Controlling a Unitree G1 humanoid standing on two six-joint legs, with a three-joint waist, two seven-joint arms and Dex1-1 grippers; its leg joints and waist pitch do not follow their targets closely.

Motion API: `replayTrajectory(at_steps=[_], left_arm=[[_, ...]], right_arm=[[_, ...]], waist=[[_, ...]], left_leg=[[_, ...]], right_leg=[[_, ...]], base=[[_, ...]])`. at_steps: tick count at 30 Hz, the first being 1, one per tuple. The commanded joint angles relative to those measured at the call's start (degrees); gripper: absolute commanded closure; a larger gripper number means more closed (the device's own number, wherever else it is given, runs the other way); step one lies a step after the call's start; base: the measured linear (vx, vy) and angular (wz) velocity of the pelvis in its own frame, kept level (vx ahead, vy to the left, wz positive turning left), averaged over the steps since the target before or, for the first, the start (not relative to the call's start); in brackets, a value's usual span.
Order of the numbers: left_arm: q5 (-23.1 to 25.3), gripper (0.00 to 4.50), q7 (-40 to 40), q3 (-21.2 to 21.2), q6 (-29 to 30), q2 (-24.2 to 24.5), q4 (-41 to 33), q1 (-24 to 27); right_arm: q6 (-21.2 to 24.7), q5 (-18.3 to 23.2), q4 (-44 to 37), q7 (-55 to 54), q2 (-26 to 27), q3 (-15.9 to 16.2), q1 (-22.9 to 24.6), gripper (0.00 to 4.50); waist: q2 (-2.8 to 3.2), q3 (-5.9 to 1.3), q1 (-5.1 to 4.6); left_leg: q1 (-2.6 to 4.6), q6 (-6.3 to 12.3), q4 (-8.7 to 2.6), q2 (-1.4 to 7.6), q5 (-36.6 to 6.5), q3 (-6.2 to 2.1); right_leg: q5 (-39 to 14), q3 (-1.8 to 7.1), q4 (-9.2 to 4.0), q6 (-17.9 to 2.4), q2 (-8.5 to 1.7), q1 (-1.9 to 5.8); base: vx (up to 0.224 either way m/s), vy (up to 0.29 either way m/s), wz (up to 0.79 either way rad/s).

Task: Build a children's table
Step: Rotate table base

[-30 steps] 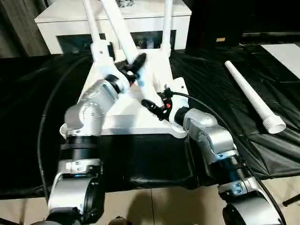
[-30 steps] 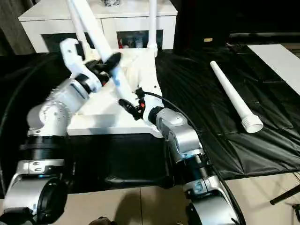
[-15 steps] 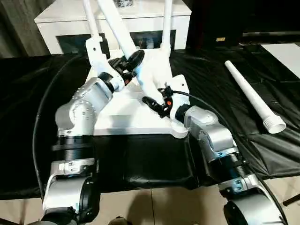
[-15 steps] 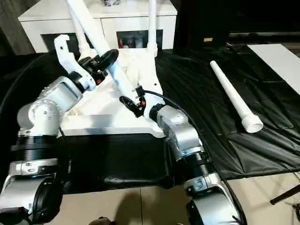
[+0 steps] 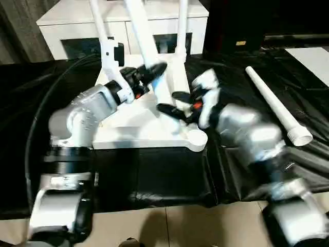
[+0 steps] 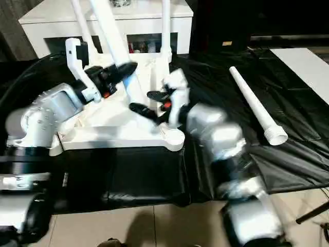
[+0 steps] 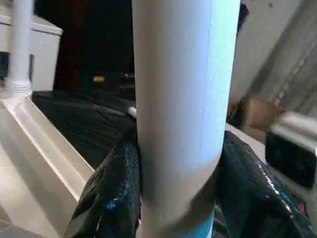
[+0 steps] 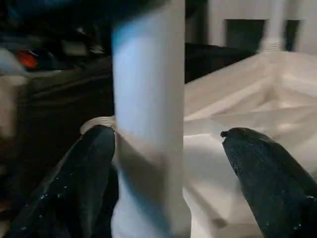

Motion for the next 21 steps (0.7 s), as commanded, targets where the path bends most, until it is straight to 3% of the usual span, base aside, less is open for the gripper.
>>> replayTrajectory(at_steps=[1,3,6,8,13,20,21], left_arm=[[-0.5,2.66,-1.1,-1.1,1.4,0.9,-2.1,-1.4],[-2.4,2.66,-1.9,-0.6,2.6,0.7,-2.7,-1.1],[-3.5,2.66,-2.7,-0.4,3.4,0.5,-3.4,-0.8],[-4.9,2.66,-4.5,-0.3,4.1,0.4,-4.6,-0.6],[-11.8,2.66,-11.8,1.7,5.0,-0.1,-7.4,-0.1],[-12.0,2.66,-17.5,-1.2,5.9,2.6,-9.5,1.5],[-12.0,2.66,-17.5,-1.2,5.9,2.6,-9.5,1.5]], right_arm=[[1.6,1.4,0.8,2.5,-0.5,-0.6,-1.2,0.66],[1.9,1.1,1.9,4.8,-1.5,0.2,-2.0,0.66],[3.3,1.7,2.5,7.4,-1.9,0.9,-2.3,0.66],[4.1,1.9,2.8,9.5,-2.3,2.0,-2.3,0.66],[4.0,1.7,4.1,14.4,-2.5,4.7,-2.1,0.66],[4.2,1.4,3.7,18.1,-3.0,6.0,-2.2,0.66],[4.2,1.4,3.7,18.1,-3.0,6.0,-2.2,0.84]], waist=[[0.03,-4.71,0.11],[-0.52,-4.74,0.16],[-0.39,-4.81,0.24],[-0.79,-4.83,0.43],[-0.77,-4.75,0.45],[-0.53,-4.71,0.36],[-0.55,-4.69,0.34]], left_leg=[[1.16,0.96,-4.05,0.15,-11.9,0.20],[1.01,0.97,-3.99,0.09,-10.8,0.26],[1.03,1.19,-3.86,0.02,-10.3,0.30],[0.99,1.61,-3.84,0.22,-9.7,0.29],[0.93,1.93,-3.77,0.16,-10.0,0.40],[1.04,1.59,-3.94,0.33,-10.7,0.30],[1.03,1.56,-3.93,0.31,-10.7,0.30]], right_leg=[[-6.9,1.54,-3.51,-13.8,-1.82,4.03],[-6.9,1.50,-3.44,-14.1,-1.87,4.15],[-7.0,1.47,-3.41,-14.3,-1.81,4.12],[-7.2,1.47,-3.27,-14.6,-1.98,4.17],[-7.8,1.43,-3.38,-14.9,-1.87,4.04],[-9.2,1.47,-3.40,-14.2,-1.86,3.92],[-9.3,1.47,-3.44,-14.2,-1.85,3.92]], base=[[0.000,0.000,0.00],[0.000,0.000,0.00],[0.000,0.000,0.00],[0.000,0.000,0.00],[0.000,0.000,0.00],[0.000,0.000,0.00],[0.000,0.000,0.00]])
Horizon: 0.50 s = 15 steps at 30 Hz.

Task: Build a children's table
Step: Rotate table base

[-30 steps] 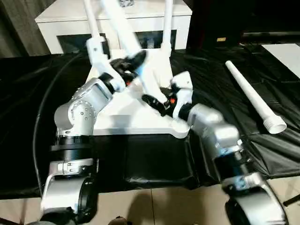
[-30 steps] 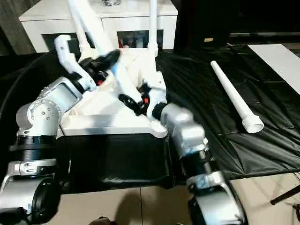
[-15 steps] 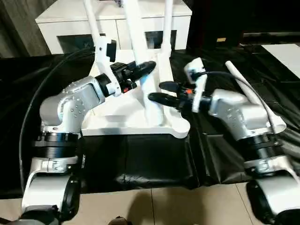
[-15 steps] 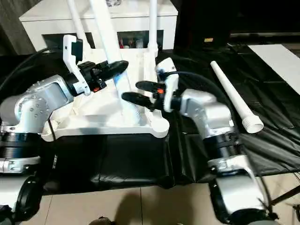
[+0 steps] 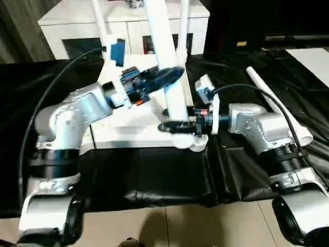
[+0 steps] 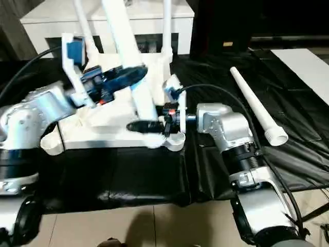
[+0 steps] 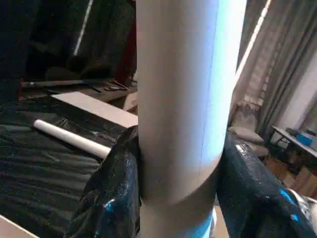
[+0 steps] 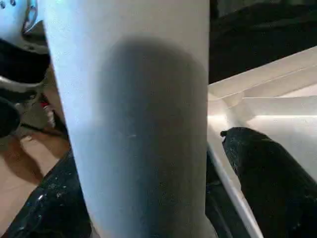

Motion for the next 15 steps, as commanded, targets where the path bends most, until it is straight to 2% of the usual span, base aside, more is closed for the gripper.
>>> replayTrajectory(at_steps=[1,7,9,11,12,13,14,15], left_arm=[[-1.5,2.66,-3.8,-2.6,1.0,1.2,-2.8,0.5],[0.6,2.66,-3.2,-2.4,-1.2,1.1,-1.2,0.8],[0.7,2.66,-3.0,-2.0,-1.5,1.2,-0.6,0.5],[0.6,2.66,-2.8,-1.5,-1.9,1.2,-0.1,0.3],[0.8,2.66,-2.6,-1.5,-2.5,1.2,0.2,0.2],[1.4,2.66,-2.2,-1.6,-3.4,1.2,0.5,0.1],[2.3,2.66,-1.1,-1.7,-4.3,0.9,1.0,-0.1],[2.6,2.31,-0.8,-1.7,-4.7,0.8,1.2,-0.1]], right_arm=[[1.0,-0.4,-0.4,0.7,-1.5,0.2,-1.0,0.95],[2.3,1.0,-2.2,3.9,-2.7,0.5,-0.4,1.42],[1.7,0.4,-2.1,2.8,-2.3,0.5,-0.2,1.66],[0.3,-0.6,-1.5,0.1,-1.3,-0.1,-0.1,1.78],[-0.1,-0.8,-1.4,-0.9,-0.9,-0.4,-0.1,1.84],[-0.4,-1.1,-1.3,-1.8,-0.6,-0.6,-0.1,1.89],[-0.8,-1.3,-1.1,-2.8,-0.3,-0.8,-0.1,2.07],[-0.9,-1.4,-1.1,-3.1,-0.2,-0.9,-0.1,2.15]], waist=[[-0.55,-4.73,0.28],[-0.47,-4.77,0.51],[-0.04,-4.84,0.58],[0.03,-4.81,0.48],[0.47,-4.83,0.48],[0.31,-4.87,0.30],[0.45,-4.90,0.20],[0.41,-4.89,0.07]], left_leg=[[1.16,1.44,-3.98,0.33,-10.9,0.27],[1.08,1.29,-3.87,0.30,-10.4,0.32],[1.05,1.16,-3.82,0.27,-10.1,0.23],[1.09,0.92,-3.87,0.23,-10.6,0.26],[1.13,0.69,-3.85,0.18,-10.9,0.19],[1.15,0.48,-3.90,0.16,-11.3,0.16],[1.16,0.31,-3.93,0.16,-11.4,0.10],[1.16,0.20,-3.95,0.18,-11.6,0.09]], right_leg=[[-9.6,1.47,-3.52,-14.0,-1.79,3.89],[-9.0,1.58,-3.48,-13.9,-1.82,3.92],[-8.8,1.54,-3.37,-13.9,-1.85,3.93],[-9.0,1.52,-3.55,-13.8,-1.76,3.83],[-9.0,1.50,-3.48,-13.8,-1.77,3.78],[-8.8,1.47,-3.57,-13.7,-1.75,3.87],[-8.2,1.43,-3.44,-13.9,-1.72,3.96],[-7.9,1.41,-3.43,-13.9,-1.70,3.97]], base=[[0.000,0.000,0.00],[0.000,0.000,0.00],[0.000,0.000,0.00],[0.000,0.000,0.00],[0.000,0.000,0.00],[0.000,0.000,0.00],[0.000,0.000,0.00],[0.000,0.000,0.00]])
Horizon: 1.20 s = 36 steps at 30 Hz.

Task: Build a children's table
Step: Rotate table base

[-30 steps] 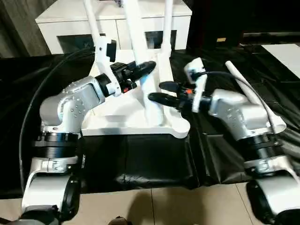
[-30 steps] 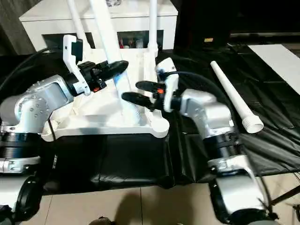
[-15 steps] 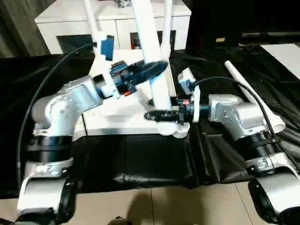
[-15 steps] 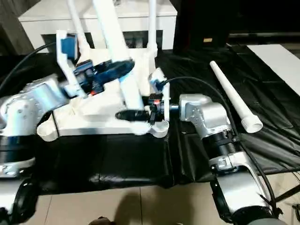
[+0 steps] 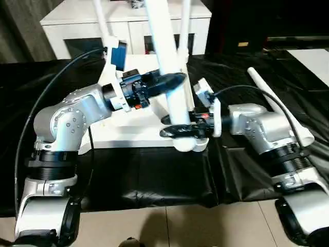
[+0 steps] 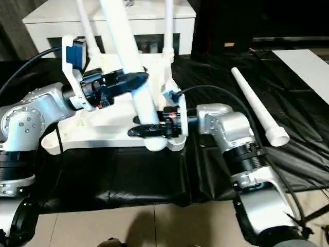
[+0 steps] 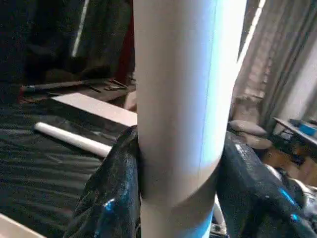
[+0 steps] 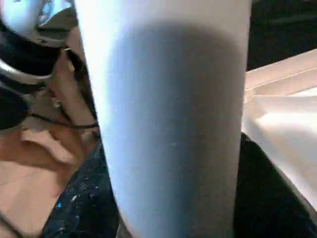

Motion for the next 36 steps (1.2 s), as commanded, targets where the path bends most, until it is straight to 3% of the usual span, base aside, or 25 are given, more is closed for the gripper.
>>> replayTrajectory(at_steps=[1,2,5,13,14,17,20,21,24,25,28,29,30,33,34,36], left_arm=[[1.1,2.10,0.7,-0.4,-1.0,-0.1,0.2,-0.6],[0.4,2.10,5.7,2.1,-0.1,-2.3,2.7,-2.2],[0.1,1.74,7.0,2.9,-0.1,-3.4,2.8,-2.7],[4.3,1.08,10.5,-0.6,-3.3,-5.5,0.5,-2.9],[4.4,1.60,11.9,0.0,-3.2,-6.1,1.3,-3.2],[4.4,1.52,15.2,2.0,-3.5,-6.9,3.3,-4.1],[4.4,2.04,15.4,2.4,-3.7,-6.9,3.6,-4.2],[4.3,2.04,15.7,2.7,-3.7,-6.9,3.7,-4.2],[4.2,2.11,16.3,3.2,-3.7,-6.9,4.1,-4.6],[4.2,2.40,16.3,3.2,-3.7,-6.9,4.1,-4.6],[3.7,2.35,16.3,3.9,-3.4,-6.7,3.8,-4.3],[3.4,2.63,16.2,4.0,-3.2,-6.4,3.6,-4.1],[3.3,2.65,16.1,4.1,-3.2,-6.2,3.2,-3.9],[2.5,2.71,16.0,4.6,-2.6,-6.0,2.4,-3.4],[2.3,2.74,16.5,5.1,-2.5,-6.1,2.3,-3.4],[2.3,2.74,16.9,5.3,-2.6,-6.0,2.1,-3.2]], right_arm=[[-0.8,-1.1,0.3,-2.7,0.0,-2.0,-0.1,2.20],[-1.7,-2.0,0.6,-5.4,0.8,-2.5,0.0,2.20],[-2.2,-2.6,0.3,-7.2,1.4,-2.8,0.3,2.44],[-4.6,-4.6,0.0,-12.5,3.3,-1.9,1.2,2.52],[-4.8,-4.9,0.2,-13.1,3.5,-1.9,1.2,2.52],[-5.6,-6.0,0.8,-15.0,4.0,-2.1,0.9,2.53],[-5.9,-6.2,0.9,-15.2,4.0,-1.9,0.9,2.53],[-6.0,-6.3,0.9,-15.3,4.0,-1.8,1.0,2.53],[-6.4,-6.7,1.1,-15.3,3.9,-1.6,0.9,2.53],[-6.5,-6.7,1.1,-15.3,3.8,-1.6,0.9,2.53],[-7.3,-7.2,1.7,-15.4,3.9,-1.5,0.4,2.53],[-7.9,-7.2,2.0,-15.3,4.0,-1.6,0.2,2.53],[-8.1,-6.9,2.3,-15.1,4.2,-1.9,-0.1,2.53],[-8.5,-7.0,3.0,-14.6,4.2,-2.1,-0.7,2.53],[-9.0,-7.2,3.4,-14.2,4.1,-2.0,-1.0,2.53],[-9.3,-7.3,3.9,-13.9,4.1,-2.0,-1.4,2.53]], waist=[[0.29,-4.88,0.08],[0.62,-4.84,-0.09],[0.34,-4.96,0.10],[0.47,-4.94,0.05],[0.43,-4.89,-0.06],[0.47,-4.89,-0.10],[0.46,-4.92,-0.09],[0.10,-4.91,-0.17],[0.28,-5.00,-0.07],[0.00,-4.98,-0.04],[-0.14,-4.92,-0.05],[-0.27,-4.97,0.02],[-0.72,-4.90,0.01],[-0.68,-4.86,0.07],[-1.19,-4.83,0.02],[-1.19,-4.82,0.08]], left_leg=[[1.14,0.20,-3.98,0.19,-11.7,0.12],[1.15,0.04,-3.92,0.16,-11.8,0.21],[1.18,-0.19,-3.96,0.11,-11.7,0.08],[1.17,0.25,-3.96,0.13,-11.7,0.08],[1.13,0.17,-3.98,0.15,-11.9,0.06],[1.09,0.08,-3.95,0.03,-12.2,0.06],[1.15,0.00,-3.96,0.01,-12.4,0.02],[1.11,0.13,-3.99,0.04,-12.1,0.06],[1.15,0.51,-3.86,0.04,-11.4,0.07],[1.07,0.76,-3.87,0.05,-11.1,0.08],[1.01,0.91,-3.88,0.08,-11.0,0.13],[1.07,0.98,-3.85,0.11,-10.7,0.15],[0.97,1.20,-3.87,0.07,-10.4,0.21],[1.00,1.36,-3.84,0.12,-10.0,0.23],[0.98,1.47,-3.90,0.15,-10.0,0.30],[0.95,1.60,-3.86,0.17,-9.6,0.30]], right_leg=[[-7.7,1.41,-3.51,-14.0,-1.69,3.99],[-7.1,1.47,-3.43,-14.1,-1.60,3.87],[-7.1,1.37,-3.49,-14.2,-1.70,4.14],[-6.7,1.39,-3.54,-14.1,-1.74,4.13],[-6.6,1.38,-3.55,-14.1,-1.69,4.15],[-6.7,1.38,-3.59,-13.9,-1.69,4.22],[-7.3,1.35,-3.68,-13.7,-1.68,4.21],[-6.9,1.37,-3.69,-13.8,-1.65,4.23],[-6.0,1.38,-3.51,-14.0,-1.66,4.17],[-5.9,1.39,-3.42,-14.2,-1.71,4.26],[-6.8,1.40,-3.48,-14.0,-1.78,4.21],[-7.0,1.42,-3.45,-14.0,-1.83,4.15],[-7.4,1.45,-3.52,-13.9,-1.84,4.21],[-8.3,1.49,-3.51,-13.6,-1.88,4.09],[-8.3,1.50,-3.59,-13.6,-1.86,4.10],[-8.7,1.52,-3.55,-13.5,-1.92,4.06]], base=[[0.000,0.000,0.00],[0.000,0.000,0.00],[0.000,0.000,0.00],[0.000,0.000,0.00],[0.000,0.000,0.00],[0.000,0.000,0.00],[0.000,0.000,0.00],[0.000,0.000,0.00],[0.000,0.000,0.00],[0.000,0.000,0.00],[0.000,0.000,0.00],[0.000,0.000,0.00],[0.000,0.000,0.00],[0.000,0.000,0.00],[0.000,0.000,0.00],[0.000,0.000,0.00]])
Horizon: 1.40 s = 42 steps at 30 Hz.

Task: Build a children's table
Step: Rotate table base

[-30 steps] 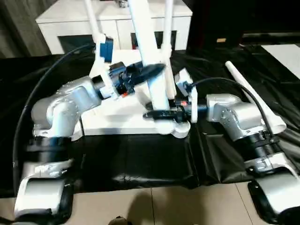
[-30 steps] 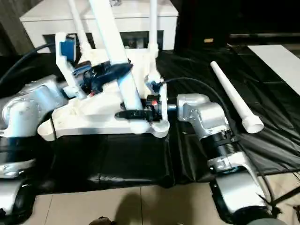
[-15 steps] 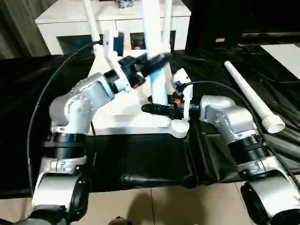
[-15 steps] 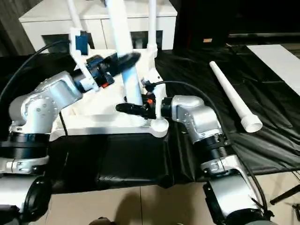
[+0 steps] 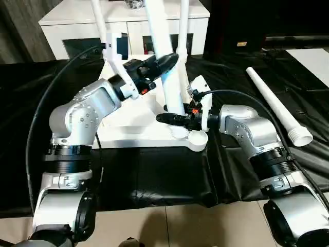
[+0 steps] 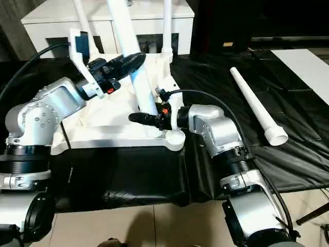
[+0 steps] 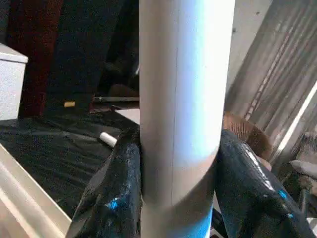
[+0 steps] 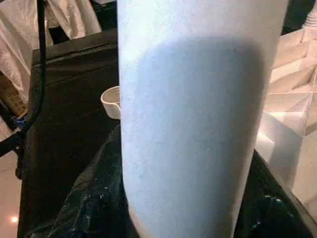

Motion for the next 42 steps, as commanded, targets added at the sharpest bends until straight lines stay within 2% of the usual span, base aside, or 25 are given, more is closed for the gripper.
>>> replayTrajectory(at_steps=[1,3,4,6,7,8,10,11,13,14,15,16,17,18,22,23,24,26,37,42], left_arm=[[-0.9,2.74,0.7,1.4,0.5,0.6,-1.8,-0.2],[-0.9,2.74,0.6,1.4,0.6,0.7,-1.9,-0.1],[-1.1,2.74,0.3,1.5,0.7,1.0,-2.0,-0.1],[-1.1,2.74,0.1,1.5,0.7,1.3,-2.0,-0.1],[-1.1,2.74,-0.2,1.4,0.6,1.5,-1.9,-0.1],[-1.1,2.74,-0.5,1.2,0.7,1.7,-1.9,-0.1],[-0.9,2.74,-2.3,0.3,0.9,2.8,-2.4,-0.2],[-0.9,2.74,-2.8,0.0,0.9,3.0,-2.4,-0.3],[-0.8,2.74,-3.7,-0.4,1.0,3.5,-2.5,-0.5],[-0.8,2.74,-4.0,-0.3,1.0,3.7,-2.4,-0.7],[-0.8,2.74,-4.0,-0.3,1.0,3.7,-2.4,-0.7],[-0.9,2.74,-4.5,-0.4,1.3,4.0,-2.5,-0.9],[-0.9,2.74,-4.6,-0.4,1.3,4.0,-2.5,-0.9],[-0.8,2.74,-5.0,-0.6,1.4,4.3,-2.6,-0.8],[-1.4,2.74,-6.1,-1.0,1.7,4.6,-3.2,-0.6],[-1.8,2.74,-6.4,-1.0,1.9,4.6,-3.4,-0.5],[-2.2,2.74,-6.9,-1.3,2.3,4.6,-3.9,-0.2],[-2.4,2.74,-7.9,-1.9,2.5,4.7,-4.8,0.4],[-3.2,2.74,-11.6,-4.6,3.7,5.1,-7.5,1.6],[-3.3,2.74,-13.0,-5.0,3.9,5.7,-7.7,1.5]], right_arm=[[-1.5,-0.2,1.0,0.5,0.2,-0.6,-1.8,2.53],[-1.7,-0.1,1.5,0.5,0.3,-0.8,-2.1,2.53],[-0.6,1.3,3.4,0.8,0.8,-2.2,-3.7,1.98],[-0.2,1.8,4.1,1.0,1.0,-2.7,-4.3,1.78],[0.1,2.1,4.6,1.3,1.0,-2.9,-4.7,1.78],[0.2,2.2,4.8,1.6,0.9,-3.0,-4.9,1.65],[0.9,2.8,5.7,3.7,0.0,-3.1,-6.3,1.38],[1.2,2.9,5.9,4.5,-0.4,-3.1,-6.8,1.31],[2.2,3.2,6.6,7.0,-1.5,-2.9,-7.9,1.31],[2.7,3.3,6.7,8.9,-2.3,-2.5,-8.4,1.31],[2.7,3.3,6.7,8.9,-2.3,-2.5,-8.4,1.27],[3.7,3.3,7.2,12.2,-3.6,-1.6,-9.2,1.25],[3.8,3.3,7.3,12.5,-3.7,-1.5,-9.3,1.25],[4.1,3.1,7.6,13.7,-4.2,-1.0,-9.5,1.25],[4.4,2.4,8.1,15.5,-4.9,-0.1,-9.6,1.25],[4.4,2.2,8.3,16.0,-5.0,0.2,-9.7,1.25],[4.4,2.0,8.3,16.3,-5.0,0.7,-9.5,1.25],[4.2,1.6,8.4,16.8,-4.8,1.3,-9.3,1.25],[3.9,0.9,9.0,18.4,-3.9,2.3,-9.4,1.25],[4.9,1.2,8.2,20.6,-4.6,2.9,-8.8,1.25]], waist=[[-0.94,-4.92,0.25],[-0.94,-4.83,0.23],[-1.36,-4.89,0.16],[-1.10,-4.85,0.10],[-1.13,-4.82,0.18],[-1.56,-4.85,0.17],[-1.24,-4.95,0.26],[-1.51,-4.92,0.34],[-1.46,-4.88,0.48],[-1.90,-4.82,0.47],[-1.73,-4.85,0.62],[-2.01,-4.78,0.53],[-1.84,-4.84,0.71],[-2.03,-4.80,0.67],[-2.20,-4.83,0.77],[-2.20,-4.88,0.81],[-1.87,-4.87,0.89],[-2.14,-4.85,0.91],[-2.04,-4.78,0.96],[-1.90,-4.89,1.35]], left_leg=[[0.98,1.60,-3.90,0.23,-9.4,0.26],[0.97,1.63,-3.93,0.22,-9.3,0.29],[1.00,1.73,-3.91,0.19,-9.3,0.35],[0.97,1.71,-3.98,0.23,-9.5,0.29],[1.08,1.62,-3.94,0.26,-9.7,0.33],[1.10,1.73,-3.95,0.28,-9.3,0.39],[1.12,1.85,-3.88,0.27,-8.5,0.35],[1.10,2.03,-3.85,0.25,-8.3,0.40],[1.13,2.12,-3.83,0.31,-8.6,0.44],[1.04,2.03,-3.86,0.34,-8.5,0.50],[1.08,1.93,-3.84,0.34,-8.7,0.47],[1.05,1.97,-3.85,0.34,-8.8,0.52],[1.15,1.97,-3.81,0.39,-8.8,0.51],[1.08,1.88,-3.84,0.38,-8.8,0.50],[1.06,1.84,-3.79,0.38,-8.2,0.48],[1.06,1.87,-3.71,0.41,-7.9,0.50],[1.08,1.82,-3.71,0.42,-8.0,0.45],[1.05,1.81,-3.71,0.41,-8.2,0.52],[1.14,1.37,-3.82,0.47,-9.2,0.45],[1.21,1.53,-3.72,0.50,-8.5,0.46]], right_leg=[[-8.9,1.53,-3.43,-13.5,-2.00,4.02],[-8.9,1.55,-3.50,-13.3,-1.92,3.95],[-8.8,1.57,-3.47,-13.3,-1.94,3.98],[-9.2,1.55,-3.47,-13.4,-1.99,3.95],[-9.0,1.58,-3.45,-13.4,-1.95,3.88],[-8.4,1.59,-3.45,-13.3,-1.86,3.89],[-7.5,1.55,-3.18,-13.7,-1.88,3.84],[-7.0,1.53,-3.13,-13.9,-1.85,3.93],[-7.0,1.54,-3.11,-14.1,-1.81,3.92],[-7.0,1.58,-3.16,-13.9,-1.86,3.95],[-7.3,1.60,-3.12,-13.9,-1.97,3.96],[-7.5,1.60,-3.19,-13.8,-1.91,3.94],[-7.5,1.60,-3.16,-13.8,-1.93,3.93],[-7.5,1.59,-3.15,-13.9,-1.93,3.92],[-6.8,1.57,-2.98,-14.3,-1.97,3.97],[-6.2,1.59,-2.90,-14.6,-1.99,3.94],[-6.2,1.57,-2.86,-14.7,-2.01,3.90],[-6.1,1.56,-2.89,-15.0,-1.95,3.93],[-7.4,1.60,-3.01,-14.5,-1.94,3.88],[-6.3,1.60,-2.86,-14.7,-1.86,3.82]], base=[[0.000,0.000,0.00],[0.000,0.000,0.00],[0.000,0.000,0.00],[0.000,0.000,0.00],[0.000,0.000,0.00],[0.000,0.000,0.00],[0.000,0.000,0.00],[0.000,0.000,0.00],[0.000,0.000,0.00],[0.000,0.000,0.00],[0.000,0.000,0.00],[0.000,0.000,0.00],[0.000,0.000,0.00],[0.000,0.000,0.00],[0.000,0.000,0.00],[0.000,0.000,0.00],[0.000,0.000,0.00],[0.000,0.000,0.00],[0.000,0.000,0.00],[0.000,0.000,0.00]])
